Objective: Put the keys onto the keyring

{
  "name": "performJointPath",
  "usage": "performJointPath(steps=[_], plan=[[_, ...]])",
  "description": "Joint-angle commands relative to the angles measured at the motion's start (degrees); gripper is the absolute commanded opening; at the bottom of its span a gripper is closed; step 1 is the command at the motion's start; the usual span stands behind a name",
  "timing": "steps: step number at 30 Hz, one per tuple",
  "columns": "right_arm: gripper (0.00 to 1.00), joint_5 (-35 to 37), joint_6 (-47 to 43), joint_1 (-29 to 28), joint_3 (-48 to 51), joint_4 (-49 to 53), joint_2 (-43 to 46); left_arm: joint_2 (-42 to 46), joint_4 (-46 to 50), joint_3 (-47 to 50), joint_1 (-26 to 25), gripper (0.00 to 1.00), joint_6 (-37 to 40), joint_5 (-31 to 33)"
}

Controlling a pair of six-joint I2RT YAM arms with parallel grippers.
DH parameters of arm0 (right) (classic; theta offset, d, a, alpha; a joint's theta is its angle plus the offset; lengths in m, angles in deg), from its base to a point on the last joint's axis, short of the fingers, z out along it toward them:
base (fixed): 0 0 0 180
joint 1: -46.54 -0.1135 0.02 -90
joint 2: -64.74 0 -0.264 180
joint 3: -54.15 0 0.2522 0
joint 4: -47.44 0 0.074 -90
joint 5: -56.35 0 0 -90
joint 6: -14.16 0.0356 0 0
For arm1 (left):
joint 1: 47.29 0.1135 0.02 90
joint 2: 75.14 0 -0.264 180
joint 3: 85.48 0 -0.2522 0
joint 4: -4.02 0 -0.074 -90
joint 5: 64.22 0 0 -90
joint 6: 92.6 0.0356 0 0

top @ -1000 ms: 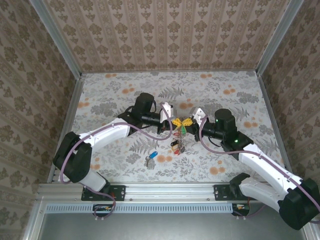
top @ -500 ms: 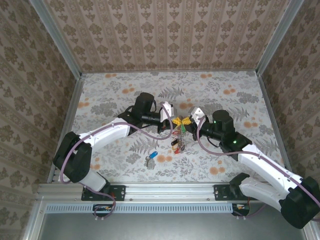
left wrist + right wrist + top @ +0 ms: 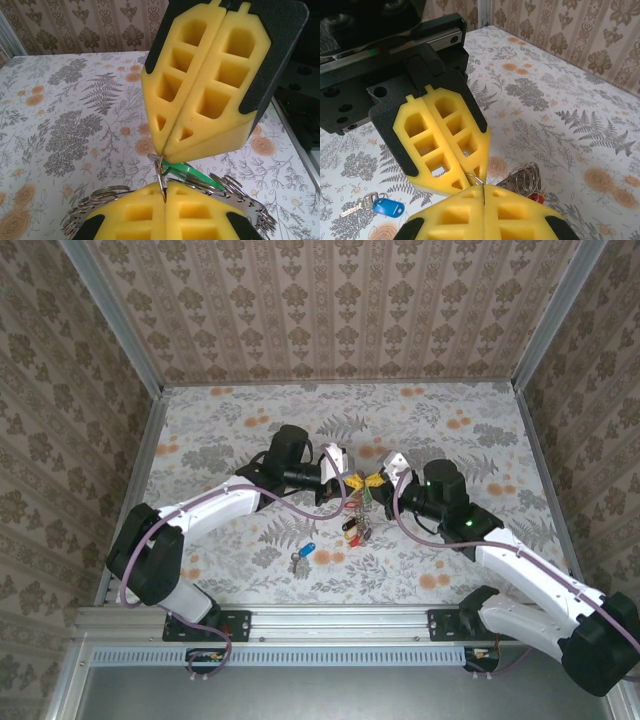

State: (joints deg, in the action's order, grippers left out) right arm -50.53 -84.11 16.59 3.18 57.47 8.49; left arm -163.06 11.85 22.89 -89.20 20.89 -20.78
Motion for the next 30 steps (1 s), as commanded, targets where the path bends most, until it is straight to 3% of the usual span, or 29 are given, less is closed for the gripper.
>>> performJointPath(steps=[1,8,17,30], plan=[[0.00,1.28,1.55,-0.01,-3.37,0.31,-0.96,-0.10,-0.10,-2.04,-1.17,0.00,2.22,-3.28],[0.00,-0.85,1.24,-0.37,-5.44,2.40,-2.52,-0.23,0.97,-2.44,-1.51,0.00,3.56,-2.93],[0.00,6.25,0.87,-0.46,-6.36,5.64,-3.11,0.28,1.63,-2.51,-1.59,0.00,4.29,-2.50],[0.00,6.84,-0.89,-0.46,-4.97,9.49,-0.83,0.45,0.68,-2.39,-1.51,0.00,3.36,-2.79]])
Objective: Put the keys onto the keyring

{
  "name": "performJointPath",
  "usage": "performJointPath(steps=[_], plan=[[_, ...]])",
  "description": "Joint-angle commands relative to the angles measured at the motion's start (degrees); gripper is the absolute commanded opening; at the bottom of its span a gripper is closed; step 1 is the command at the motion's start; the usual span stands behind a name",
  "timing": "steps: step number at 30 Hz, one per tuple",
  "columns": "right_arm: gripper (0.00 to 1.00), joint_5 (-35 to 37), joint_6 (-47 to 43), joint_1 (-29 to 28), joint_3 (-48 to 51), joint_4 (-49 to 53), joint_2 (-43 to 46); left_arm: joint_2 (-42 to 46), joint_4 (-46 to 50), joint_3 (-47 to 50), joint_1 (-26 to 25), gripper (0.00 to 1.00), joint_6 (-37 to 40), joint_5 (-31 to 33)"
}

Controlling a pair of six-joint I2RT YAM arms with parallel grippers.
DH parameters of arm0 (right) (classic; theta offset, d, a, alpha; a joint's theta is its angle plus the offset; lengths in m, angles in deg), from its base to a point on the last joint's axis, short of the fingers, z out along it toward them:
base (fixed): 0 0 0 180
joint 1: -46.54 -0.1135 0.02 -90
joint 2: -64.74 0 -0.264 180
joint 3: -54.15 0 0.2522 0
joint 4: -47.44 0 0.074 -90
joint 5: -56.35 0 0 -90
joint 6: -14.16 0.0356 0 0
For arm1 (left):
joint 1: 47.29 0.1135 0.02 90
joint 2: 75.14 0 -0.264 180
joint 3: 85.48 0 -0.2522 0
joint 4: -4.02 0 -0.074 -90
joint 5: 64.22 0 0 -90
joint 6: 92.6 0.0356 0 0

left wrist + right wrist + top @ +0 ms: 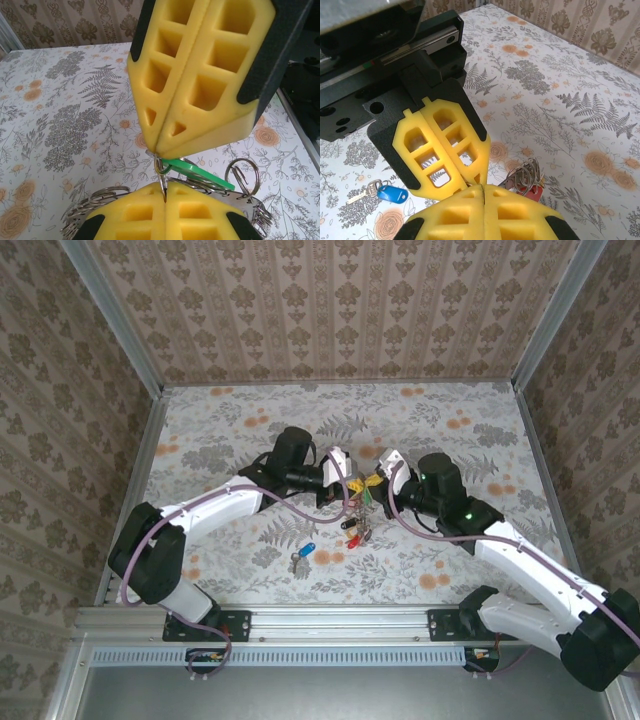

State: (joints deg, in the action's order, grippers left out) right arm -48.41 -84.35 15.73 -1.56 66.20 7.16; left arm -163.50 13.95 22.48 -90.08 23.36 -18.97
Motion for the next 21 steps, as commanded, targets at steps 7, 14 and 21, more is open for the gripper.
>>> performJointPath(steps=[7,14,21], plan=[[0.00,4.13,-0.54,0.31,-1.54,1.49,-1.70,0.84,-1.66,-2.19,-0.63,0.00,0.79,-6.08],[0.00,5.93,-2.10,0.13,-1.82,2.03,-2.71,0.70,-4.27,-1.75,-0.38,0.00,-1.48,-7.54],[0.00,10.59,-1.82,0.13,-2.24,2.99,-4.08,0.31,-6.82,-1.11,0.11,0.00,-3.10,-10.41]])
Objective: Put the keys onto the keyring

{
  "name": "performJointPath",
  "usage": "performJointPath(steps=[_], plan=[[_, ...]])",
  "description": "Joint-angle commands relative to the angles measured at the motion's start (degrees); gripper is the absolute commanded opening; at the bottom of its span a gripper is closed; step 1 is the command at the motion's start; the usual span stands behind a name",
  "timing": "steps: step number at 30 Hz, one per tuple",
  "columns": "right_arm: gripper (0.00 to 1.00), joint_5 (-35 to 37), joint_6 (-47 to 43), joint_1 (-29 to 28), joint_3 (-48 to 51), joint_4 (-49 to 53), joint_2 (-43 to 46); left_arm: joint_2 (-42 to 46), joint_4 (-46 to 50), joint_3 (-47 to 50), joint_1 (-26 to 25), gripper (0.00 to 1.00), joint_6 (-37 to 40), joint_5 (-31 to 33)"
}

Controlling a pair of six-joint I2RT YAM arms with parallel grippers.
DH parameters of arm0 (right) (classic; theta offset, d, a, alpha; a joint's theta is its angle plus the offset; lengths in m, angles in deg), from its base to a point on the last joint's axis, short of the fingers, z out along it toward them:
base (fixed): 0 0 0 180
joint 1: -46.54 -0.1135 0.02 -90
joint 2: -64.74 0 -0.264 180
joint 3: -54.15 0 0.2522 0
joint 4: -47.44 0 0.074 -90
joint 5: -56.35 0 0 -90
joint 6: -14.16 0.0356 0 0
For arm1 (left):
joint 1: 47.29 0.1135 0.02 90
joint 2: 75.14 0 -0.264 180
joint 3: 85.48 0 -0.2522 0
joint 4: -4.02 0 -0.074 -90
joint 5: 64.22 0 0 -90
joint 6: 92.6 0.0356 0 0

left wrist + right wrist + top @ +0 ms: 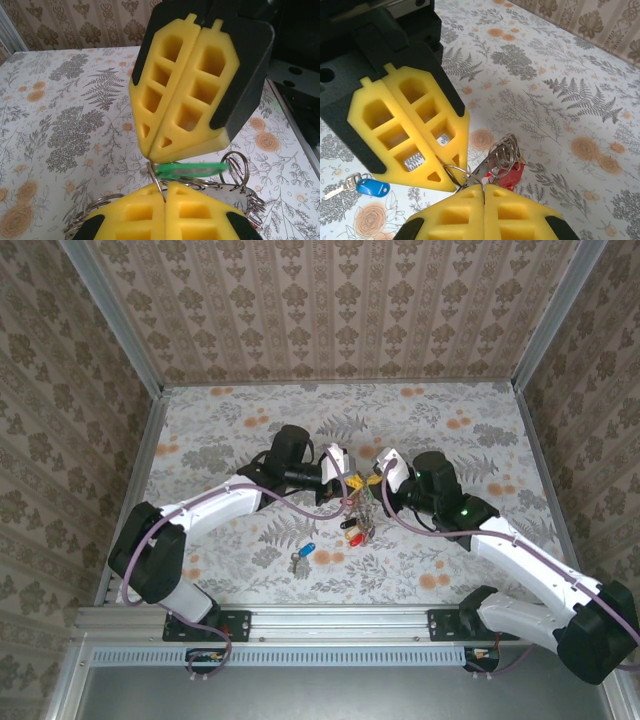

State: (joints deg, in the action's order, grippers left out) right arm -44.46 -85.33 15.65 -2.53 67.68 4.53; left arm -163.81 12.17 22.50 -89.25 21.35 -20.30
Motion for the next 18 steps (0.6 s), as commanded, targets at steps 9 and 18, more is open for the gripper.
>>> performJointPath(steps=[9,18], plan=[[0.00,5.38,2.33,1.81,-1.25,1.07,-1.15,0.25,-4.54,-0.61,-0.54,0.00,-0.83,-8.92],[0.19,3.72,1.30,3.81,-1.56,6.15,-0.08,0.44,-4.25,-0.36,-0.22,0.00,-0.14,-7.53]])
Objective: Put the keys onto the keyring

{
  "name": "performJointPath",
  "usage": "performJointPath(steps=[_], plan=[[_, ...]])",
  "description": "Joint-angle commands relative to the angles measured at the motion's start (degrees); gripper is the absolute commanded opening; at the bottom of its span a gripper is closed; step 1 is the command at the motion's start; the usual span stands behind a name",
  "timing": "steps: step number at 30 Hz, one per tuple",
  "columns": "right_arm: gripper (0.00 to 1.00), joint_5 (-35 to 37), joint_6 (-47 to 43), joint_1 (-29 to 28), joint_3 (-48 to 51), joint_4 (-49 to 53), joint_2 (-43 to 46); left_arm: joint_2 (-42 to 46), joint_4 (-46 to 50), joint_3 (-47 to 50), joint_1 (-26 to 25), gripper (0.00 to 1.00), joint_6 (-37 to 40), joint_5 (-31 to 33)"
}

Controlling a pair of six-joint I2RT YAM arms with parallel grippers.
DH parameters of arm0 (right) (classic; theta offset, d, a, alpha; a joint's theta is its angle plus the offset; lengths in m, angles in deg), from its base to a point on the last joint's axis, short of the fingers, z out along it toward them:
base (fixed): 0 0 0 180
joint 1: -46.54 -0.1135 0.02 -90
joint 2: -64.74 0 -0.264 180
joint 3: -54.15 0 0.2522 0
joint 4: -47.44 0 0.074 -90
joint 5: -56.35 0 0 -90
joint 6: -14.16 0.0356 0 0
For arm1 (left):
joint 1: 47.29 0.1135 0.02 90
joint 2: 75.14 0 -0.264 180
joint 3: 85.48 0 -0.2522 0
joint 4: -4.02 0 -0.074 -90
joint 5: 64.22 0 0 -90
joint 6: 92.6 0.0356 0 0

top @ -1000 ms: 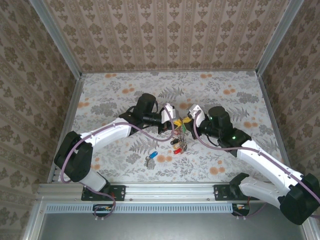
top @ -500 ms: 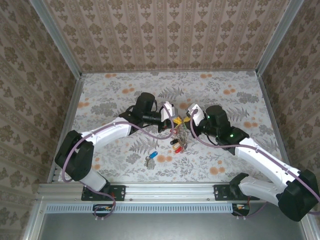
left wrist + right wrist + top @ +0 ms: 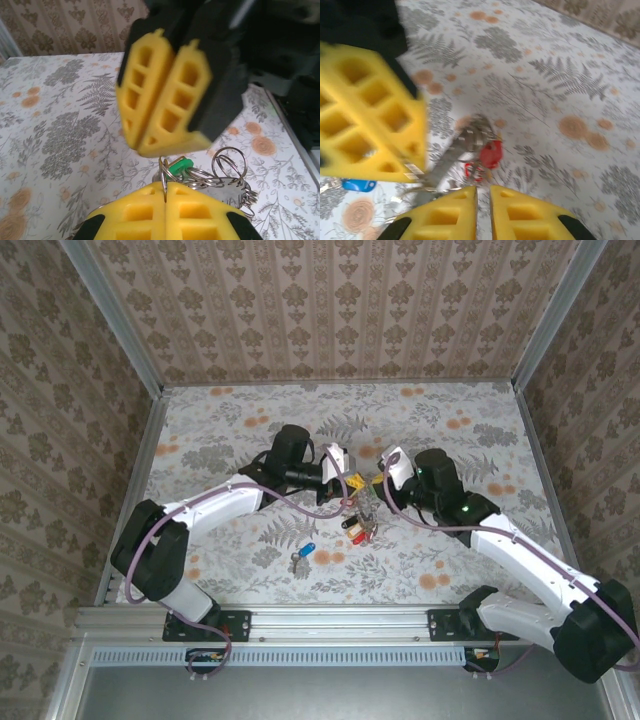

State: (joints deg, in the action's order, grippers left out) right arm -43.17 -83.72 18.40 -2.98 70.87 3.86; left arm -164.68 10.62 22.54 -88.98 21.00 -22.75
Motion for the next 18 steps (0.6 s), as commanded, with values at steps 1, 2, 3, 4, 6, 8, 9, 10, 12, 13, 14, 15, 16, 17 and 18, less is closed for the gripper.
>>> performJointPath(steps=[1,2,3,4,6,8,9,10,12,13,14,15,16,17,18], plan=[[0.23,2.40,-0.64,1.24,-0.97,3.15,1.10,1.30,-2.39,-0.50,-0.50,0.00,0.40,-5.10],[0.28,2.68,-0.71,1.33,-0.81,3.20,1.69,1.37,-1.97,-0.58,-0.50,0.00,0.86,-5.17],[0.28,2.67,-0.80,1.62,-0.69,3.22,2.18,1.35,-1.56,-0.80,-0.49,0.00,1.02,-5.17],[0.28,2.60,-0.95,1.85,-0.83,3.49,2.63,1.31,-1.06,-0.90,-0.54,0.00,1.48,-5.10],[0.30,2.66,-1.56,2.17,-1.01,4.31,3.69,1.41,-0.35,-1.03,-0.44,0.00,2.16,-4.98],[0.30,1.08,-3.29,2.30,-0.99,4.90,5.05,1.62,0.40,-1.15,-0.53,0.00,2.87,-4.80],[0.31,-0.44,-4.44,2.30,-0.78,5.00,5.65,1.66,0.57,-1.05,-0.58,0.00,3.18,-4.91],[0.31,-2.40,-6.04,2.30,-0.29,4.80,6.47,1.88,0.77,-1.02,-0.57,0.00,3.61,-4.92],[0.32,-5.31,-8.73,2.26,0.62,4.01,7.69,2.21,1.45,-1.02,-0.66,0.00,4.30,-4.95],[0.32,-7.60,-10.78,2.30,0.83,4.14,8.10,2.31,2.07,-1.08,-0.69,0.00,4.98,-5.23],[0.32,-10.07,-13.21,2.30,0.92,4.53,8.23,2.46,2.82,-1.26,-0.75,0.00,5.64,-5.51],[0.30,-11.86,-15.36,2.26,0.80,4.75,8.19,2.52,3.63,-1.52,-0.85,0.00,6.04,-5.61],[0.27,-13.47,-17.25,2.28,0.76,5.08,8.10,2.57,4.48,-1.87,-0.78,0.00,6.42,-5.82],[0.27,-14.38,-18.28,2.30,0.58,5.18,7.76,2.66,5.21,-2.14,-0.88,0.00,6.70,-5.87],[0.27,-14.85,-18.75,2.26,0.29,5.26,7.43,2.62,5.67,-2.33,-0.86,0.00,6.81,-5.87]])
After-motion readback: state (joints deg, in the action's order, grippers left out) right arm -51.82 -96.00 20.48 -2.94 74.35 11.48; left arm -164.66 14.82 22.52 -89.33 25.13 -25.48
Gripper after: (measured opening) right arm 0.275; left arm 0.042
